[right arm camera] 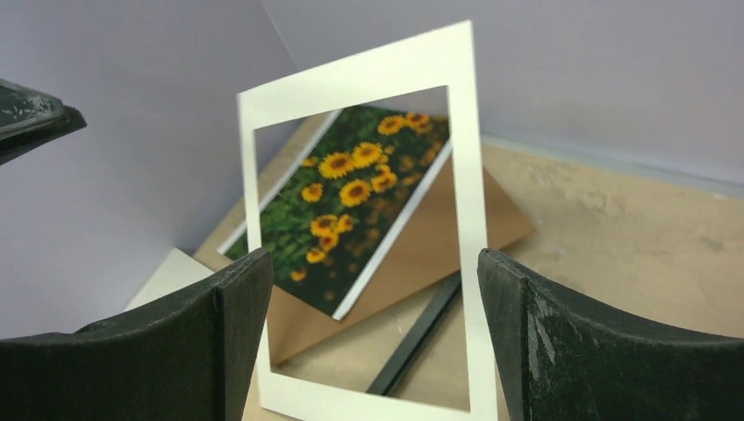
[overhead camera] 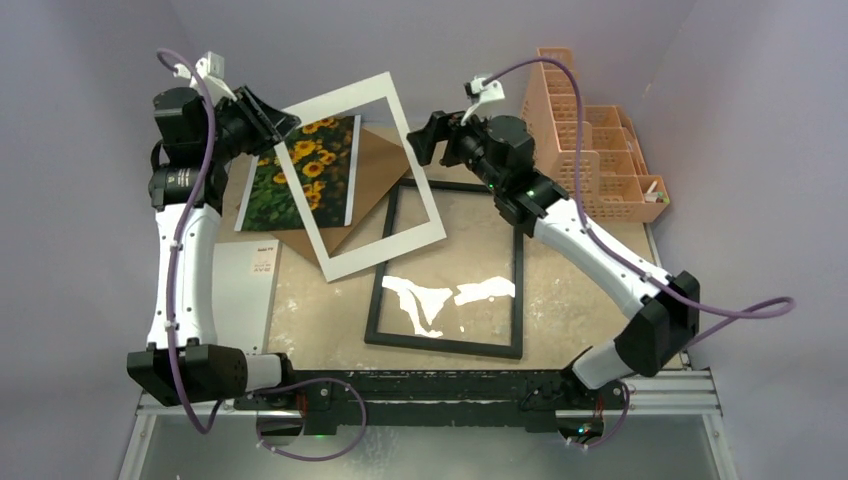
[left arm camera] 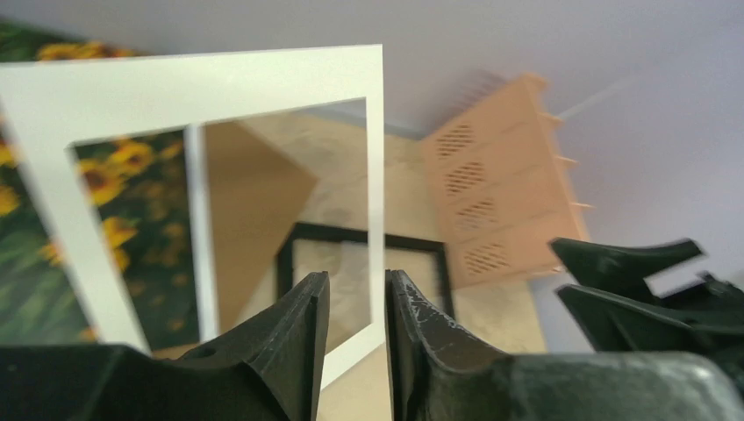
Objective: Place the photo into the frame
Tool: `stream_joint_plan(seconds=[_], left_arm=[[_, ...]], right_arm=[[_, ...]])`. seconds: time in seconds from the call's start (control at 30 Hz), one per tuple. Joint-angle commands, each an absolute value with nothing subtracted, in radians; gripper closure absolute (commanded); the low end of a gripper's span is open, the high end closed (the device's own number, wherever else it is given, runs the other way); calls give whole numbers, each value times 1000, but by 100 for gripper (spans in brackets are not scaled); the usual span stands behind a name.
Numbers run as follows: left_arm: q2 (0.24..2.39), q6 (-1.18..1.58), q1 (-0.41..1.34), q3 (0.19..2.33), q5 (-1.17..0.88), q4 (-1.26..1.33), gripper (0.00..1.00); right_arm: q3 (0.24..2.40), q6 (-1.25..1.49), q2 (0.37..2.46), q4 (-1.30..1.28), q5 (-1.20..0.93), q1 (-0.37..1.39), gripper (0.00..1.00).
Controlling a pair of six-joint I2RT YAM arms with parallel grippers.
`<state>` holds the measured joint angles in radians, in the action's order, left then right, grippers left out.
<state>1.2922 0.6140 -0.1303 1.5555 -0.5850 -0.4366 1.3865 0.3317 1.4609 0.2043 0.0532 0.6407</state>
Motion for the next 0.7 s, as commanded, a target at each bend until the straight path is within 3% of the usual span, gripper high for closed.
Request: stream_joint_plan(seconds=[0.0,0.13,0.23,0.67], left_arm=[[1333,524,-127,1477,-277,-597,63],[1372,515,-130,1332,-158,-631,48],[1432,522,-130,1230,-144,-626,42],[1604,500,-130,1057,-203,-515,41]], right_arm=[[1498,337,1557,47,126,642,12],[1561,407,1670,-120,154,642,13],[1618,450,1763,-216,150,641,15],[1774,466,2075,-384,212,641,20]])
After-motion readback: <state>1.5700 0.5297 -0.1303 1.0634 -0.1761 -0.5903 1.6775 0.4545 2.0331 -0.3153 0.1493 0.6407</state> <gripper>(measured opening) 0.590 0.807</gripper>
